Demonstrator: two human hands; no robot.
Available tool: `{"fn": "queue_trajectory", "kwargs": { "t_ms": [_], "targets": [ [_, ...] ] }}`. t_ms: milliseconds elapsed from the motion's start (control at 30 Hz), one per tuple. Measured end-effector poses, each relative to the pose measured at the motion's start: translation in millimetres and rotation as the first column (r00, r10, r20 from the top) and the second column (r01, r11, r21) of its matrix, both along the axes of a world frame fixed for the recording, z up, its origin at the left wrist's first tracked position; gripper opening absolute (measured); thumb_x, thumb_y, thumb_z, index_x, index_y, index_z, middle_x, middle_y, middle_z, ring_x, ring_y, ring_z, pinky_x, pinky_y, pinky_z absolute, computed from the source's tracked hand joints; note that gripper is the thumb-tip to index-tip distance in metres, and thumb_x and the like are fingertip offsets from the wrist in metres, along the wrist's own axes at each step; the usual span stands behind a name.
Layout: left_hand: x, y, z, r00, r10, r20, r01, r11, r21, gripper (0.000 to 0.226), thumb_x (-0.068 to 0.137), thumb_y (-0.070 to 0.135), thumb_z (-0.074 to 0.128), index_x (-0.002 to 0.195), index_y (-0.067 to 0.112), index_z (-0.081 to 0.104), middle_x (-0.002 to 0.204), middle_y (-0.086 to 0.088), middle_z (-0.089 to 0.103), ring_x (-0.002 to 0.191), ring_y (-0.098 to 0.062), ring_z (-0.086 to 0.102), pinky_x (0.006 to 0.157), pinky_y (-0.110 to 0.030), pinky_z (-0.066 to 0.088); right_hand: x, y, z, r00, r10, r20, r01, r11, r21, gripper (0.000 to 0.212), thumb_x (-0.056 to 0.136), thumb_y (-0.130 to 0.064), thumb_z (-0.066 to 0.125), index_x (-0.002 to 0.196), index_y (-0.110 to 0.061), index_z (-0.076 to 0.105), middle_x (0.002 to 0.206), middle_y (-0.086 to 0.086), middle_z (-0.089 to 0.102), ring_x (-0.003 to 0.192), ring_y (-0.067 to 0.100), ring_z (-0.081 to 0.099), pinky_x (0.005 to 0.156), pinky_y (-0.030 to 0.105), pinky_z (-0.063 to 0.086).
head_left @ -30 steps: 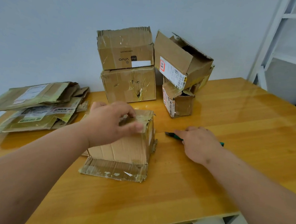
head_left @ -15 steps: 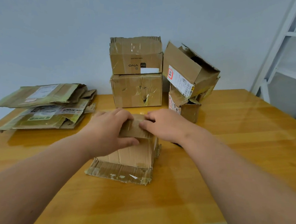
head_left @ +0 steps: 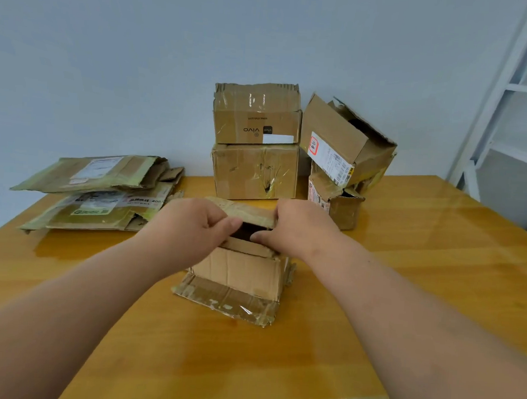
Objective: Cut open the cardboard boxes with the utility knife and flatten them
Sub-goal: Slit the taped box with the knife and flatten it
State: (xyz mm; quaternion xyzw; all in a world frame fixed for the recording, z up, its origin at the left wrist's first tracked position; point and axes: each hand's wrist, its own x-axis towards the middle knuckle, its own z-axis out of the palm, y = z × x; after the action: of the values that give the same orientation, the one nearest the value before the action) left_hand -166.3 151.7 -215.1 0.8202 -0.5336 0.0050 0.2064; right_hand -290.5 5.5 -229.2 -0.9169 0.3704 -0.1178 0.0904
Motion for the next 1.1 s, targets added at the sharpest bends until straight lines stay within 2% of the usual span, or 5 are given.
{"fn": "queue_trajectory", "kwargs": {
  "t_ms": [133, 333, 633, 800, 1100],
  "targets": [
    [22, -3, -5, 0.993, 0.117, 0.000, -0.116, 0.986, 0.123, 0.034, 0.082, 0.056, 0.064, 0.102, 0.028, 0.059, 0.128, 0.006, 0.050, 0.113, -0.017, 0.047, 0.093, -0.034, 0.043, 2, 2, -4, 1.000, 0.005, 0.020, -0.003, 0.996, -0.090, 0.045, 0.080, -0.054, 0.071, 0.095, -0.022, 0.043, 0.077, -0.004, 0.048, 0.076, 0.022, 0.054, 0.056, 0.033, 0.044],
    [26, -1, -21, 0.980, 0.101, -0.173, -0.067, 0.979, 0.193, 0.061, 0.082, 0.060, 0.062, 0.136, 0.040, 0.042, 0.150, 0.007, 0.025, 0.104, -0.011, 0.043, 0.071, -0.022, 0.048, 4, -8, -8, 0.996, 0.038, 0.084, -0.031, 0.996, -0.085, 0.018, 0.100, -0.039, 0.048, 0.096, -0.022, 0.052, 0.084, 0.001, 0.057, 0.078, 0.020, 0.057, 0.066, 0.037, 0.051],
    [32, -22, 0, 0.982, 0.189, 0.026, -0.188, 0.932, 0.309, 0.075, 0.076, 0.078, 0.052, 0.141, 0.045, 0.034, 0.139, -0.007, 0.039, 0.117, -0.029, 0.051, 0.092, -0.039, 0.048, 11, -24, -14, 0.903, -0.125, 0.412, 0.087, 0.990, 0.110, 0.017, 0.101, -0.037, 0.049, 0.106, -0.022, 0.050, 0.079, -0.009, 0.051, 0.079, 0.017, 0.055, 0.061, 0.031, 0.039],
    [34, -41, -7, 0.963, 0.251, 0.097, -0.269, 0.904, 0.331, 0.090, 0.071, 0.070, 0.066, 0.146, 0.050, 0.019, 0.140, -0.007, 0.034, 0.111, -0.028, 0.053, 0.081, -0.037, 0.053, 10, -24, -17, 0.805, -0.192, 0.562, 0.112, 0.978, 0.174, 0.025, 0.098, -0.015, 0.056, 0.115, -0.023, 0.040, 0.083, -0.006, 0.051, 0.073, 0.012, 0.053, 0.056, 0.026, 0.040],
    [38, -49, -9, 0.938, 0.260, 0.229, -0.322, 0.897, 0.302, 0.057, 0.076, 0.053, 0.066, 0.126, 0.033, 0.048, 0.099, 0.002, 0.039, 0.082, -0.018, 0.050, 0.057, -0.030, 0.040, 14, -12, -17, 0.943, -0.150, 0.298, 0.131, 0.988, 0.083, 0.023, 0.090, -0.029, 0.059, 0.104, -0.015, 0.047, 0.094, 0.005, 0.058, 0.084, 0.022, 0.058, 0.052, 0.025, 0.038]
  ]
}}
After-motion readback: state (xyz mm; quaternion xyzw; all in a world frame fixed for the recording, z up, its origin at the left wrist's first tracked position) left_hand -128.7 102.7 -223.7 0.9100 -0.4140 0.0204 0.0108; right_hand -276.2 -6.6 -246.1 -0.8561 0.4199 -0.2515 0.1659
